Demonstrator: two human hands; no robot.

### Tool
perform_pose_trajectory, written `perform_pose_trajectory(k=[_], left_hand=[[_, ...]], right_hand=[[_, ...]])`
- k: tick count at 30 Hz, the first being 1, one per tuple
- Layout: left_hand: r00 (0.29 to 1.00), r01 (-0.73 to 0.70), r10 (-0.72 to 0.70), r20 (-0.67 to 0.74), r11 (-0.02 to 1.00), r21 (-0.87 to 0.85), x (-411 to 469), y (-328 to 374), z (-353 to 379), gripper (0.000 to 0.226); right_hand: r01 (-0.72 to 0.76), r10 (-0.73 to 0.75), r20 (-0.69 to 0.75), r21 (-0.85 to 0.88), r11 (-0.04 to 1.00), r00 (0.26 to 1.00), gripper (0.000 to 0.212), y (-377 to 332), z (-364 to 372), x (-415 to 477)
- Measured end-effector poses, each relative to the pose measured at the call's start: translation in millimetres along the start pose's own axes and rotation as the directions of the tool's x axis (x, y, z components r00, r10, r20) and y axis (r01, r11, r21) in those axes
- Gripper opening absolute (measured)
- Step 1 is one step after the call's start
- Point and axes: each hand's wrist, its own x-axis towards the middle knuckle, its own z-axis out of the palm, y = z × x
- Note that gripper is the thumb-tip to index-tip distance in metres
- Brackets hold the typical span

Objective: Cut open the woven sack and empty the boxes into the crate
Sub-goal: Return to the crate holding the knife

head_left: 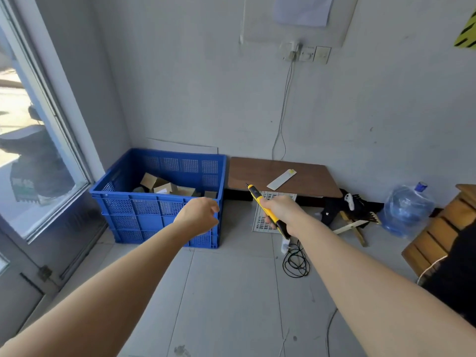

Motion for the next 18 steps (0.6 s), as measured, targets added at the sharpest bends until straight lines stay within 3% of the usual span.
perform_pose_trajectory(k=[6,18], left_hand=[[1.000,0.004,-0.004,0.023,1.000,-0.007,80,3,3,0.031],[0.998,0.057,-0.057,-0.013,0.998,-0.033,243,36,24,0.034]], right_hand=[[0.040,-0.039,0.019,-0.058,0.998,0.999,0.034,-13,-15,74],[0.054,-0.052,0.047,-0.036,0.998,0.998,0.026,-44,-70,245]])
